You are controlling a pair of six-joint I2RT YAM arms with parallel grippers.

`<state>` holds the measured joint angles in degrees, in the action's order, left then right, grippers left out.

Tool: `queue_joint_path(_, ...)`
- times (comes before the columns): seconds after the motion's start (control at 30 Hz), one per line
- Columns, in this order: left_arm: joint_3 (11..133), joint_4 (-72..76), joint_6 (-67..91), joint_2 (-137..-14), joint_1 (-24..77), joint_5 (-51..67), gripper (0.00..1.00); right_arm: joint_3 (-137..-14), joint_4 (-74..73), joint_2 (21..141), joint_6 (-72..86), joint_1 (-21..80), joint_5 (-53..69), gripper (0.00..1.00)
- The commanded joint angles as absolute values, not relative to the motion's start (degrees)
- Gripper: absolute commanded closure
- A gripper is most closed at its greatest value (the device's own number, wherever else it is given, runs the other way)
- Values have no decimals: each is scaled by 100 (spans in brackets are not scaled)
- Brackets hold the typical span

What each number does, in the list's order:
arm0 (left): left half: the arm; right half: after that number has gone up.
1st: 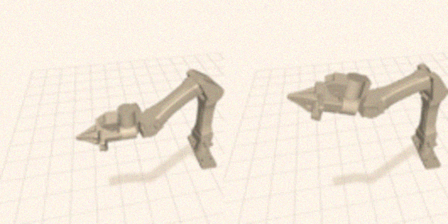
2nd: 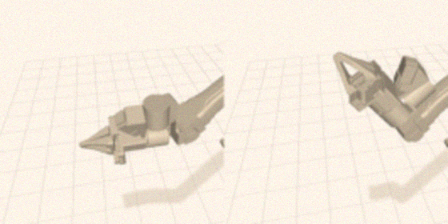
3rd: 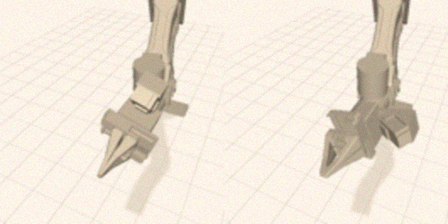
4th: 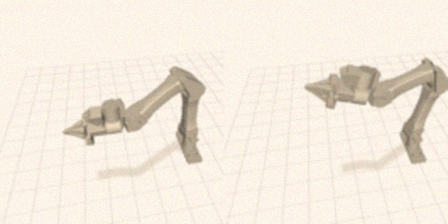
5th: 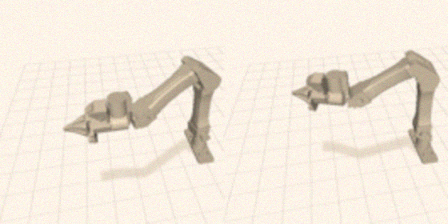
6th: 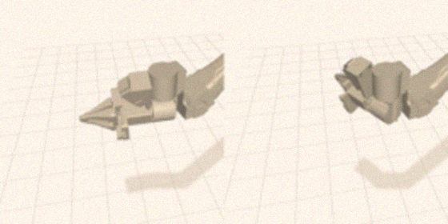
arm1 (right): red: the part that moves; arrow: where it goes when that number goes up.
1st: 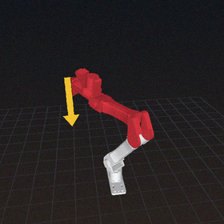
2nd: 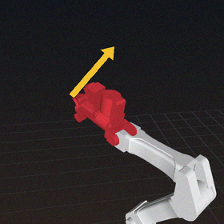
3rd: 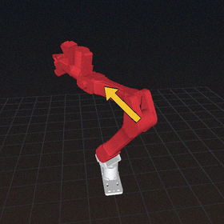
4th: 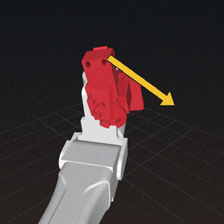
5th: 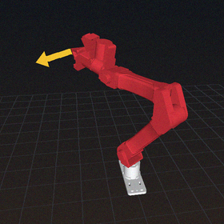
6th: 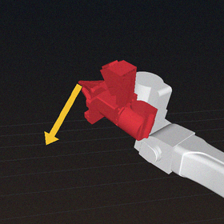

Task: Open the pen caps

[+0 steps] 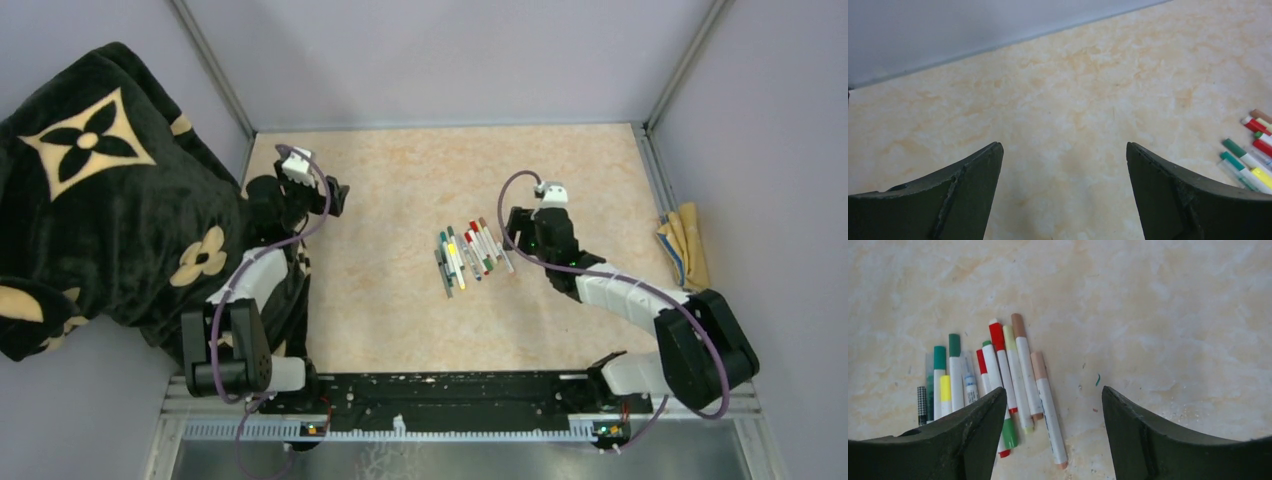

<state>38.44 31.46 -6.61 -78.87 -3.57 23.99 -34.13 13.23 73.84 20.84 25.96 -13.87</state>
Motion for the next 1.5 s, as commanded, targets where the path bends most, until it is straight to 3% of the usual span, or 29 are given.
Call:
queue_joint_path(0.0,4640,587,-869,-7641,-387,2803,1,-3381,1337,7650,1923,2763,-1551,38)
queue_joint_path(0.2,5193,-657,-896,-7260,-387,3093,1,-3305,1442,7962,1827,2876,-1303,46)
queue_joint_path(0.6,5341,-1453,-1159,-6911,-387,3511,1,-3367,1485,8542,1711,3150,-1392,62)
queue_joint_path(1.0,5491,-1852,-1480,-6884,-386,3742,1,-3582,1279,8953,1694,3413,-1773,65)
queue_joint_path(1.4,5607,-1900,-1609,-7051,-383,4097,1,-3468,1244,8602,1882,3557,-2114,99)
queue_joint_path(1.47,5607,-1907,-1638,-7081,-380,4226,1,-3479,1225,8447,1872,3551,-2086,100)
